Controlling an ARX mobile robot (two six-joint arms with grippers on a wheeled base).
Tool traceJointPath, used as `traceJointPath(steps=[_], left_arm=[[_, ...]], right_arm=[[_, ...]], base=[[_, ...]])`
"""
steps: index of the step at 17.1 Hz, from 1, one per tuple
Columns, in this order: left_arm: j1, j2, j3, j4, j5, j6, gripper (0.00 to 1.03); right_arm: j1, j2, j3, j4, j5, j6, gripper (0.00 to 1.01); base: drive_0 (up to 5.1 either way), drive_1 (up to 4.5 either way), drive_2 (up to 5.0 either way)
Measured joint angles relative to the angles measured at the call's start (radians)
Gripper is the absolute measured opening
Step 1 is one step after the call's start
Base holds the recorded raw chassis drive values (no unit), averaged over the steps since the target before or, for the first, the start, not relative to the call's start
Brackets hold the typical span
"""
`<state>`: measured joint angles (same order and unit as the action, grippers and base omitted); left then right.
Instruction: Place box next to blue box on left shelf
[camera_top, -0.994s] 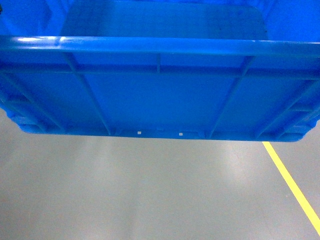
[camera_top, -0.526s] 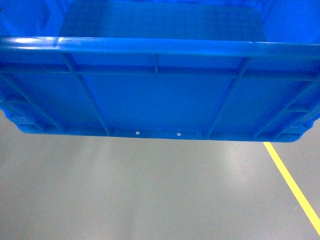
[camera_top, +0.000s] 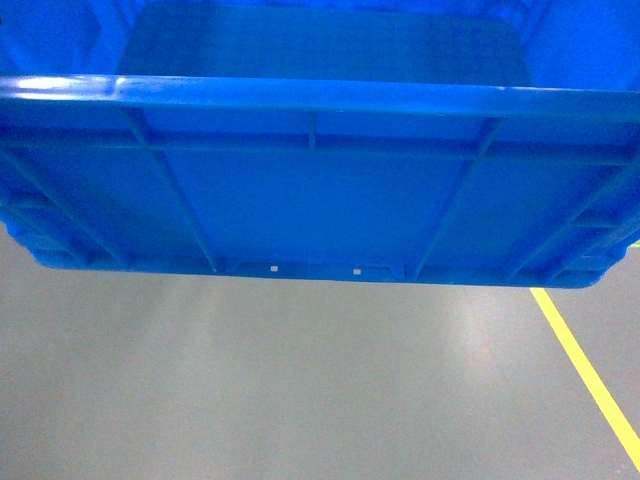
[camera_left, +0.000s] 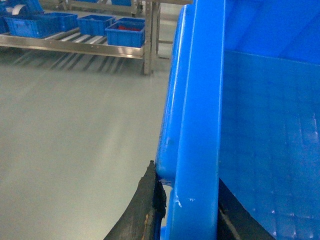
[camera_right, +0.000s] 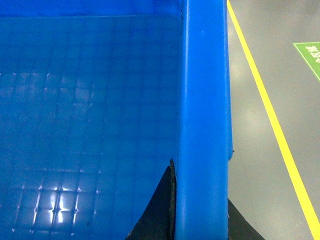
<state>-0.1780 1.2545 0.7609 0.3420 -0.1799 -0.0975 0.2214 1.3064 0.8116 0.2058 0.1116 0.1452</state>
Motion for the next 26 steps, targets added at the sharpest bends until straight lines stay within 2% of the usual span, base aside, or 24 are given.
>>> traceJointPath(steps=[26], left_arm=[[0.000, -0.001, 0.000, 0.002, 0.000, -0.001, 0.15]], right_arm=[[0.000, 0.000, 0.000, 0.003, 0.000, 0.000, 0.08]], base=[[0.0, 4.19, -4.1]])
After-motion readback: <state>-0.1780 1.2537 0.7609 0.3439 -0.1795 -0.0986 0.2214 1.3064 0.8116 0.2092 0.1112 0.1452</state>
